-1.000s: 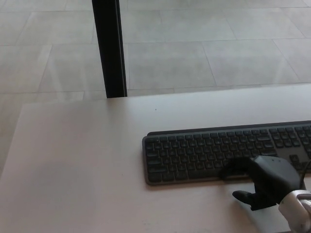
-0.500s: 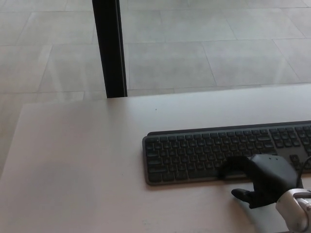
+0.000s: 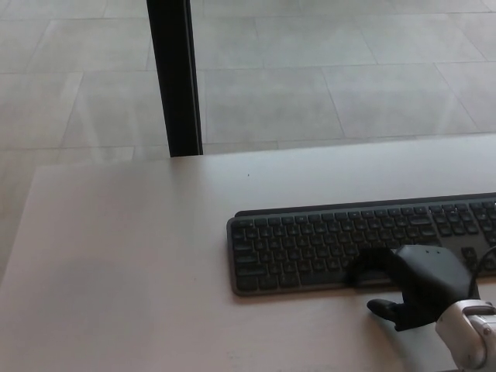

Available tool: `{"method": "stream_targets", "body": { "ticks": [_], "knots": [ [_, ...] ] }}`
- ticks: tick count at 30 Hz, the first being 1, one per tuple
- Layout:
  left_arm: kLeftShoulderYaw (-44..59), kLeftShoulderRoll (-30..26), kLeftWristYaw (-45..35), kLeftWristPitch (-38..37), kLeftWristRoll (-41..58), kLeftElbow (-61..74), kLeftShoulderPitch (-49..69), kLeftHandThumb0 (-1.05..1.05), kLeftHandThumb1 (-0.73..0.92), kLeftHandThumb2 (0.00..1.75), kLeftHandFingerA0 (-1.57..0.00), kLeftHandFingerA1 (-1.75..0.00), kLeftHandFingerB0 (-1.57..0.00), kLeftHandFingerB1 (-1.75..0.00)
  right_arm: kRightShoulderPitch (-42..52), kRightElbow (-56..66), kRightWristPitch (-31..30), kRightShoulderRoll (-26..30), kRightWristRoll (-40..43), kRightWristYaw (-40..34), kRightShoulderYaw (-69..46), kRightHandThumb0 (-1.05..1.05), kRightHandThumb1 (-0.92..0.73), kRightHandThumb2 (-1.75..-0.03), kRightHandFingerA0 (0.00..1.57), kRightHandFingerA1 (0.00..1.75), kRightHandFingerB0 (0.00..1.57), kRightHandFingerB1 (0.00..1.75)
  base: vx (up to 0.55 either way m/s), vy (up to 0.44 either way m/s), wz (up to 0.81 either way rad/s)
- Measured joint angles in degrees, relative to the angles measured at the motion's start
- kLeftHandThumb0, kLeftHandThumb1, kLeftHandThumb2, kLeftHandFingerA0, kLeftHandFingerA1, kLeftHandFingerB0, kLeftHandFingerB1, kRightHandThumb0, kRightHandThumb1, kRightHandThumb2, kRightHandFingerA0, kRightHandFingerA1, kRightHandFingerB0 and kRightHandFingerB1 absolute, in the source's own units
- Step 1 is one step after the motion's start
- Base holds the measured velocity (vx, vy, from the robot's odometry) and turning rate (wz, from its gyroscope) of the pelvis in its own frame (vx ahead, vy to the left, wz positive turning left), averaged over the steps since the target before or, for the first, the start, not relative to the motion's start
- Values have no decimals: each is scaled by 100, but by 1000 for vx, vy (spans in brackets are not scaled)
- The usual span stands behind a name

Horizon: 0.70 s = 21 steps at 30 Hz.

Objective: The robot uses its right fingers to click on the space key of the black keyboard placed on the center of the white desk.

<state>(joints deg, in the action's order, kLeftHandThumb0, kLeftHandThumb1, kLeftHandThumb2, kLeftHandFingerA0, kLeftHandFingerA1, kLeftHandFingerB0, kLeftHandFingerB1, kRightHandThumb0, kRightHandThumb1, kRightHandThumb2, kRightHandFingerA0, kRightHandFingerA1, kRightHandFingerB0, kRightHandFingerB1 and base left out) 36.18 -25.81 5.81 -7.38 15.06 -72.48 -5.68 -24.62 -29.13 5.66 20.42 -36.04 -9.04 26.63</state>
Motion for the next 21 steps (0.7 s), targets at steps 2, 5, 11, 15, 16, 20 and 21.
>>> {"method": "stream_targets", "body": {
  "ticks": [2, 5, 11, 15, 16, 20, 21],
  "knots": [
    [-4, -1, -1, 0, 0, 1, -1, -42, 56, 57, -83, -78, -75, -60, -1, -2, -10, 0, -31, -1, 19, -33, -58, -63, 85, 148, 66, 48, 0, 0, 0],
    [9, -2, 0, 0, 10, -1, -16, -42, 54, 57, -86, -85, -75, -60, -5, -47, -4, 0, -96, -18, 67, -32, -58, -64, 87, 155, 66, 49, 0, 0, 0],
    [17, -28, 4, 0, 49, -9, -50, -41, 55, 57, -81, -78, -77, -61, 43, -34, 23, 8, -183, -67, 142, -31, -59, -62, 86, 148, 66, 47, 0, 0, 0],
    [-22, -39, 7, 0, 79, -8, -60, -41, 57, 57, -86, -82, -76, -61, 92, 14, 26, 27, -225, -71, 159, -32, -61, -62, 83, 148, 65, 47, 0, 0, 0],
    [-33, -39, 7, 0, 82, -8, -63, -41, 56, 57, -86, -81, -76, -61, 106, 28, 24, 28, -230, -70, 160, -32, -60, -62, 84, 147, 65, 47, 0, 0, 0],
    [-82, -41, 11, 0, 89, -9, -67, -41, 58, 57, -83, -78, -76, -61, 166, 73, 21, 31, -271, -69, 174, -32, -61, -62, 85, 147, 65, 47, 0, 0, 0],
    [-84, -41, 11, 0, 91, -9, -67, -43, 58, 57, -84, -80, -76, -59, 170, 74, 22, 31, -278, -70, 175, -32, -61, -63, 82, 150, 65, 47, 0, 0, 0]
  ]
}}
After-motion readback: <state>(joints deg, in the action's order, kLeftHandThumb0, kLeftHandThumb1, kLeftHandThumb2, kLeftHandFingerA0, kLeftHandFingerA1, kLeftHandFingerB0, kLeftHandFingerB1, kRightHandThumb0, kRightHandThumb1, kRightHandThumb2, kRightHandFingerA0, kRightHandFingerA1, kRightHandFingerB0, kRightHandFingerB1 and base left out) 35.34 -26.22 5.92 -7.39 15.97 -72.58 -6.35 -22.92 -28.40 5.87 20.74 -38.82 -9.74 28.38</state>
